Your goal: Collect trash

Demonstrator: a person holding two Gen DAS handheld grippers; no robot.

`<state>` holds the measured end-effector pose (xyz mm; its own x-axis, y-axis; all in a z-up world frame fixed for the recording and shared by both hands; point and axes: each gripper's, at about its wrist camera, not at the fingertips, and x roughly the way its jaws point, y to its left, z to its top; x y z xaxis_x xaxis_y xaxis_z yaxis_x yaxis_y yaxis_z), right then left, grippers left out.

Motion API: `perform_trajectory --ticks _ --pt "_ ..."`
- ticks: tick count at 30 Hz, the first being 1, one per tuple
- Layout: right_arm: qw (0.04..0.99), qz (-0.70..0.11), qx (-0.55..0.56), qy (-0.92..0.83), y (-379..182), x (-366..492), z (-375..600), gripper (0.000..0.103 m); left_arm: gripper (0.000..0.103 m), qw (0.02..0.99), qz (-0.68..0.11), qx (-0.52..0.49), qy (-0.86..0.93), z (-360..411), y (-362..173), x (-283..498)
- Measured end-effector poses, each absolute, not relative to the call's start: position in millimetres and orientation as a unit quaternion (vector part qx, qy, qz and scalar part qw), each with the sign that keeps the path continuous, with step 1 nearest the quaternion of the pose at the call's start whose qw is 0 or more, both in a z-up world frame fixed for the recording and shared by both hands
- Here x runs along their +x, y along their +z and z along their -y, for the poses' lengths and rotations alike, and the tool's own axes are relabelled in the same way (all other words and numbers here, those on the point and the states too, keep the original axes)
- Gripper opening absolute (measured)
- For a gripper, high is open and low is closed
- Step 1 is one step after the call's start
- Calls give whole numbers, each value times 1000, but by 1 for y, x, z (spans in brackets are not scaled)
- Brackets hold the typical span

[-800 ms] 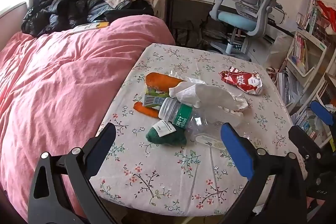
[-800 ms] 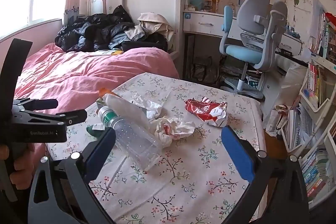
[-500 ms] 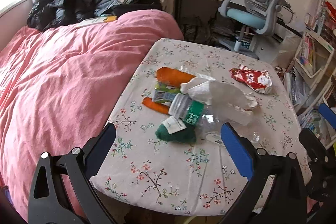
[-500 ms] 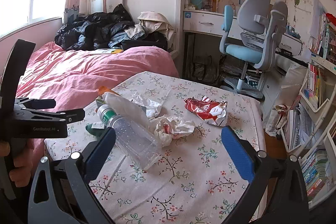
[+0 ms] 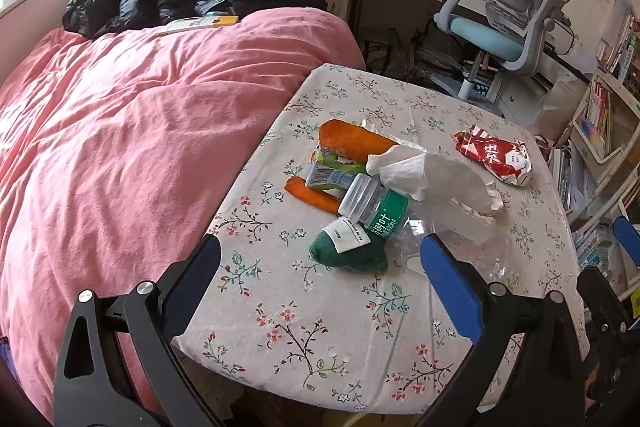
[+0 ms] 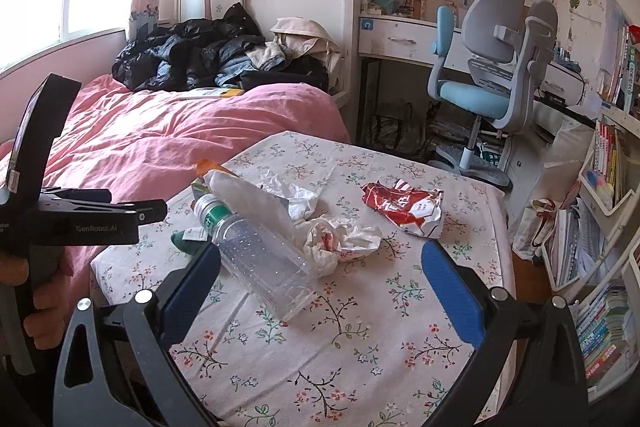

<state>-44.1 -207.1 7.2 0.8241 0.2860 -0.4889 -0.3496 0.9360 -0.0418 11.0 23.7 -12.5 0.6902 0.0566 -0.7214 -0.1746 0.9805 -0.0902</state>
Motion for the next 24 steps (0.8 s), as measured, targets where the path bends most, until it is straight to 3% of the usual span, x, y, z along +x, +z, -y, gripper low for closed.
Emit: perform_trajectory --ticks 24 --pt "945 -265 -83 172 3 -40 199 97 97 910 -402 -78 59 -16 -14 11"
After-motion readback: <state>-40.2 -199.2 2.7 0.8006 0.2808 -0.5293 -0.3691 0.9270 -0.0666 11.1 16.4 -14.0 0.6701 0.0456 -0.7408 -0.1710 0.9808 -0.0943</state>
